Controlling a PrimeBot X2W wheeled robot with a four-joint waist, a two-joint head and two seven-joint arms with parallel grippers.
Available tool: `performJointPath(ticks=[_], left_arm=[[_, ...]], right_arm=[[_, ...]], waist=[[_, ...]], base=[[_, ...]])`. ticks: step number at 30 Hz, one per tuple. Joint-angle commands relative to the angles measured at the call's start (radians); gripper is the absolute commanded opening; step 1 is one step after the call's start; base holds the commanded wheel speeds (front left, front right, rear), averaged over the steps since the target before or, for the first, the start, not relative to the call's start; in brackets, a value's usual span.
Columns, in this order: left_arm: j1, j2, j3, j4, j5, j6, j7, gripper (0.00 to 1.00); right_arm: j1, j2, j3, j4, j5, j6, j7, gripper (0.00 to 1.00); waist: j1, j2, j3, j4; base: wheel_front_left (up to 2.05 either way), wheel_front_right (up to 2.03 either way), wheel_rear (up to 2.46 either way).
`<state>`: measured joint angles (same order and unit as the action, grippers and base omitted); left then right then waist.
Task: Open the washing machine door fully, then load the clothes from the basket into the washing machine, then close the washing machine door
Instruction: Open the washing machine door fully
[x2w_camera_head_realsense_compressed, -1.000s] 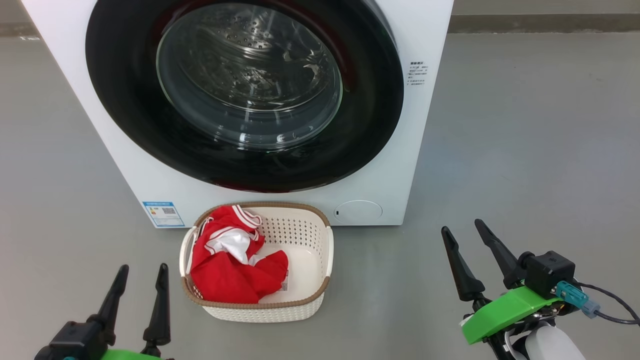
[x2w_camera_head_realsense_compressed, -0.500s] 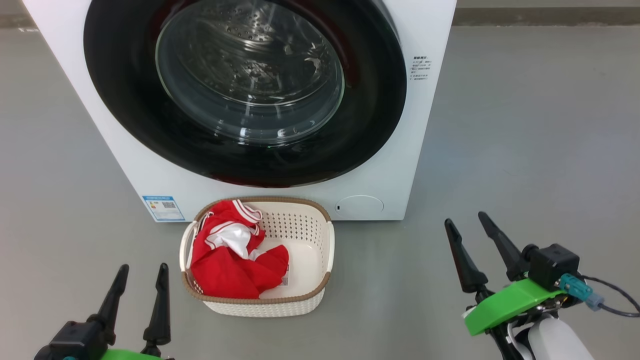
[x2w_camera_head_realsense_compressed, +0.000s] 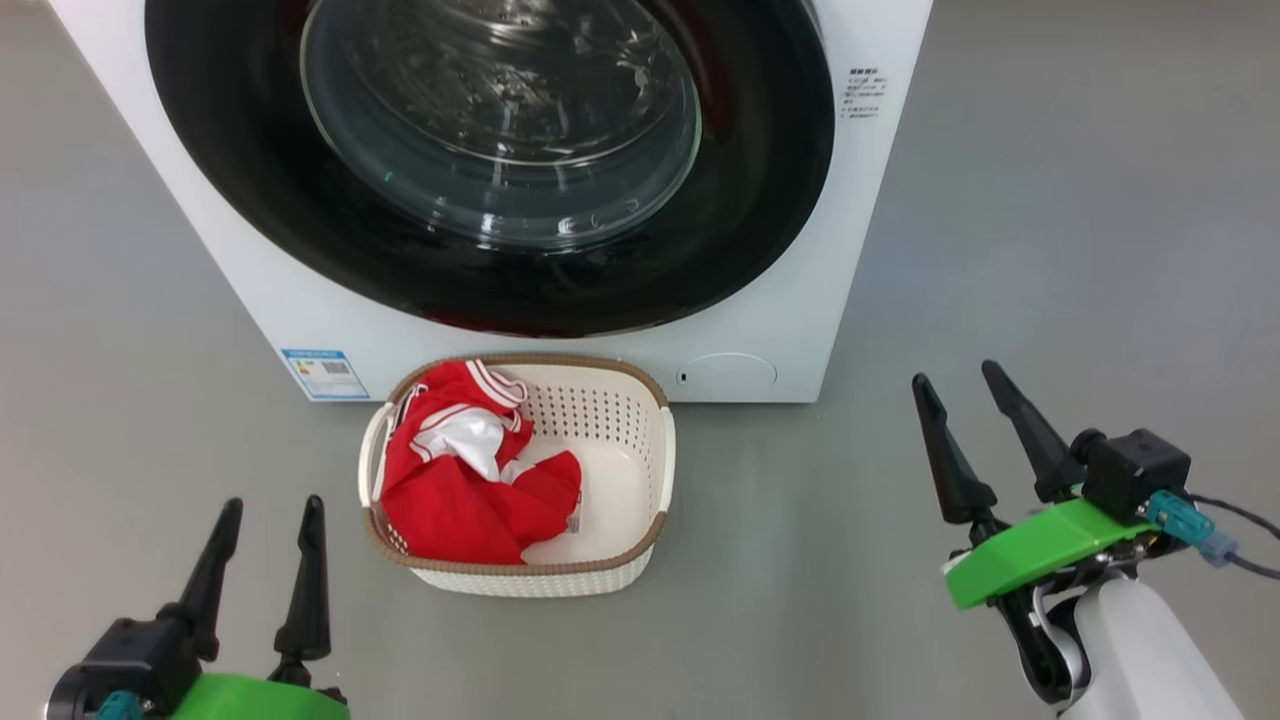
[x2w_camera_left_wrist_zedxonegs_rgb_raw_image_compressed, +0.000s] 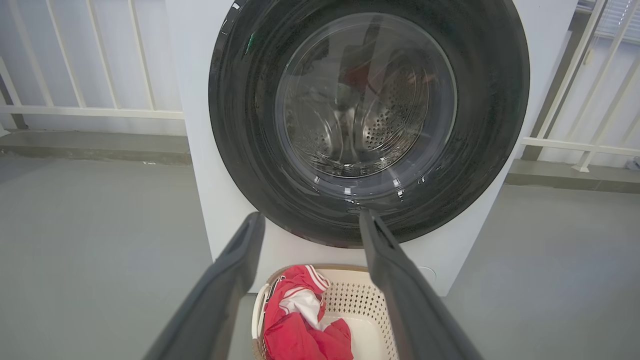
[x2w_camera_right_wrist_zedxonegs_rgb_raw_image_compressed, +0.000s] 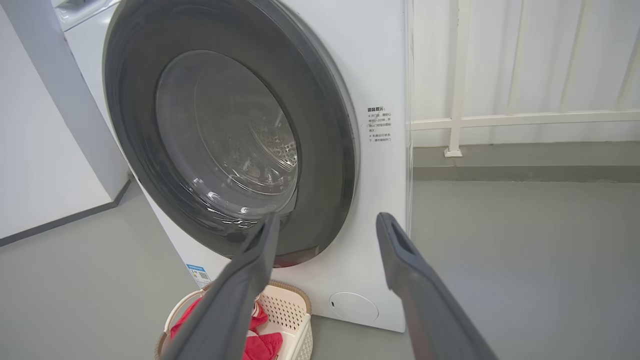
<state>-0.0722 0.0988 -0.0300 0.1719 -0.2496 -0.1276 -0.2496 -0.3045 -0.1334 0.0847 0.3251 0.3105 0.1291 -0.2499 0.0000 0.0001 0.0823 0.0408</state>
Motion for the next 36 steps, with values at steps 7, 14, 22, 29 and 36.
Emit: performJointPath(ticks=[7, 14, 22, 29, 36], left_arm=[[-0.052, 0.02, 0.041, -0.031, 0.002, -0.003, -0.012, 1.0], [-0.061, 0.022, 0.039, -0.039, 0.006, -0.003, -0.012, 1.0], [-0.067, 0.029, 0.033, -0.045, 0.005, -0.003, -0.012, 1.0], [-0.079, 0.036, 0.024, -0.053, 0.004, -0.003, -0.012, 1.0], [-0.091, 0.042, 0.016, -0.063, 0.002, -0.003, -0.012, 1.0]], right_arm=[[-0.067, -0.012, 0.01, -0.015, 0.012, 0.002, -0.012, 1.0], [-0.1, -0.025, 0.0, -0.01, 0.027, 0.002, -0.012, 1.0], [-0.136, -0.034, -0.02, -0.018, 0.076, 0.002, -0.012, 0.96], [-0.177, -0.053, -0.034, -0.02, 0.149, 0.002, -0.012, 0.0], [-0.231, -0.074, -0.051, -0.007, 0.286, 0.002, -0.012, 0.0]], waist=[[0.0, -0.0001, 0.03, 0.01], [0.0, -0.0001, 0.051, 0.018], [0.0, -0.0001, 0.074, 0.023], [0.0, -0.0001, 0.1, 0.029], [0.0, -0.0001, 0.135, 0.039]], base=[[0.0, 0.0, 0.0], [0.0, 0.0, 0.0], [0.0, 0.0, 0.0], [0.0, 0.0, 0.0], [0.0, 0.0, 0.0]])
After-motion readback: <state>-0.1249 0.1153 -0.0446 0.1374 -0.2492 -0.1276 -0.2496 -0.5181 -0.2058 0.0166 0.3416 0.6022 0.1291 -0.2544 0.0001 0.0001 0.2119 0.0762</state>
